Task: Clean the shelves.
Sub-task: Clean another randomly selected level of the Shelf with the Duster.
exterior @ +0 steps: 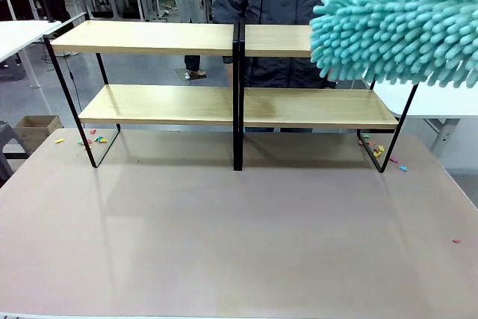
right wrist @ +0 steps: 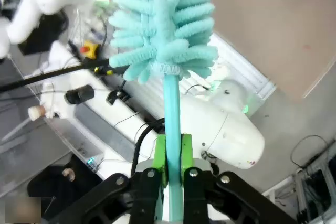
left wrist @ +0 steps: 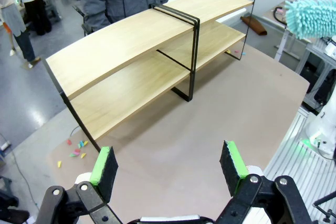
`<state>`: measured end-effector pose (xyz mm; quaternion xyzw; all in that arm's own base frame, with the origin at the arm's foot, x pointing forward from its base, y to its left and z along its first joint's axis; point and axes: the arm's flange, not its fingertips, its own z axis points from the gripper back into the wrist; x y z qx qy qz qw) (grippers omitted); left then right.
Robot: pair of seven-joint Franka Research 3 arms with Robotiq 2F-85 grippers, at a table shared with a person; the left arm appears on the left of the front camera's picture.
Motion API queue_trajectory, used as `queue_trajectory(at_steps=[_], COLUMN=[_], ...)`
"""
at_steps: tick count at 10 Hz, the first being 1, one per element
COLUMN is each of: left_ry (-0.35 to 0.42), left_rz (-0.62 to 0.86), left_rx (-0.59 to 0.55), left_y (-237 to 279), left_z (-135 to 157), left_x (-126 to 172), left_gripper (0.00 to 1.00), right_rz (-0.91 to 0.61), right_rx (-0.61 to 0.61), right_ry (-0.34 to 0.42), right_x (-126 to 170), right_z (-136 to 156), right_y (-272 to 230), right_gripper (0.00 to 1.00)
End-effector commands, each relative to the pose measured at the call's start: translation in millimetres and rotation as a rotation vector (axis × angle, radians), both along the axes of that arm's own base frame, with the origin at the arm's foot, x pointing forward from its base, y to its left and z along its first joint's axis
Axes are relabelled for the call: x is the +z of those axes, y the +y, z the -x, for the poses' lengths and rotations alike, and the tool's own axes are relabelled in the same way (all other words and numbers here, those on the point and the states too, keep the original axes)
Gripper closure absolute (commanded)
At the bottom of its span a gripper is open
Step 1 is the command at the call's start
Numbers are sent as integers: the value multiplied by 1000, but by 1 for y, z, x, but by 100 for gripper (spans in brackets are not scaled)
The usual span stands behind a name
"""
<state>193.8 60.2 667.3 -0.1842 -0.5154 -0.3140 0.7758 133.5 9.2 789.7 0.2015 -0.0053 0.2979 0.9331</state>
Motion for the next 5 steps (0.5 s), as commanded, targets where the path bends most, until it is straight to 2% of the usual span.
queue_trajectory(at_steps=[1, 3, 5], left_ry=[0, 0, 0], left_rz=[-2, -2, -2], left_rx=[11, 11, 11], left_y=[0, 0, 0], left_z=[2, 2, 2], left_x=[1, 1, 1], left_gripper=[0, 0, 0], right_rz=[-129, -221, -307], right_rx=[5, -43, -115], right_ry=[105, 125, 100], right_x=[2, -15, -28], right_z=[19, 32, 56], right_y=[-33, -69, -119], right_gripper=[88, 88, 88])
